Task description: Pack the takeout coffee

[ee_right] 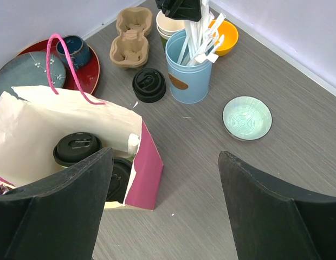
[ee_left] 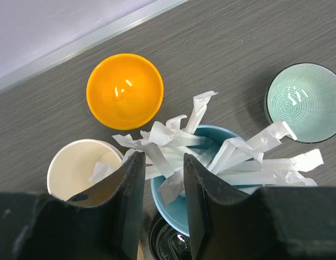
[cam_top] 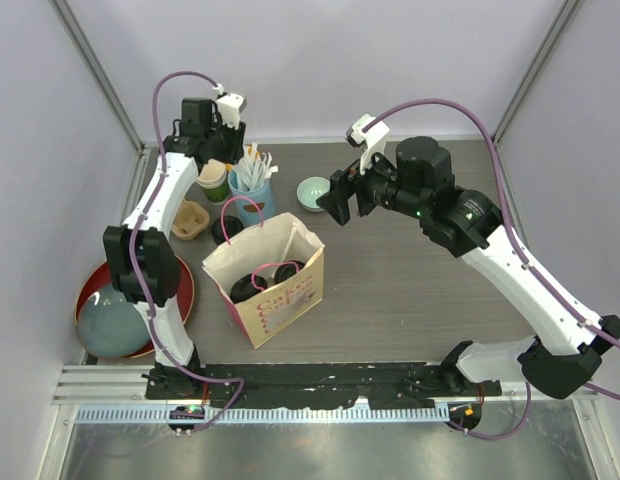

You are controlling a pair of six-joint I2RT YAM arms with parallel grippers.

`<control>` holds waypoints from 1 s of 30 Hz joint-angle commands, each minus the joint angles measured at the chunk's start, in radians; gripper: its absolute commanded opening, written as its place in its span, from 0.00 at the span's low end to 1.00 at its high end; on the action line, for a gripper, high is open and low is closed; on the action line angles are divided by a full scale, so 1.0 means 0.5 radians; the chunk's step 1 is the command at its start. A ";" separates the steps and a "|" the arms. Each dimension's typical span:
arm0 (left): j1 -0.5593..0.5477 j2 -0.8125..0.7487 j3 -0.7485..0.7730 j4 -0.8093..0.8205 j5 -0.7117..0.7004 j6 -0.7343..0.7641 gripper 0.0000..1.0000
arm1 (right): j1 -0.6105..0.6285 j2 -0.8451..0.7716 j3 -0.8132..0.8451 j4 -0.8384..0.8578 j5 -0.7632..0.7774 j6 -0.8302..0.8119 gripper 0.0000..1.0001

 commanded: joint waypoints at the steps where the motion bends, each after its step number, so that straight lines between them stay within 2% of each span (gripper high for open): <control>1: 0.008 0.004 0.047 0.108 -0.061 0.024 0.38 | -0.004 0.007 0.058 0.030 -0.010 -0.030 0.84; 7: 0.005 -0.057 0.084 0.068 0.000 -0.013 0.41 | -0.007 0.038 0.064 0.026 -0.020 -0.039 0.84; 12: 0.008 -0.109 0.124 -0.024 0.105 -0.071 0.37 | -0.001 0.044 0.070 0.008 -0.023 -0.039 0.84; 22: 0.008 -0.122 0.090 -0.125 0.050 -0.059 0.38 | -0.001 0.016 0.055 0.002 -0.026 -0.042 0.84; 30: 0.005 -0.033 0.111 -0.138 0.056 -0.090 0.28 | -0.004 -0.005 0.042 -0.001 -0.029 -0.039 0.84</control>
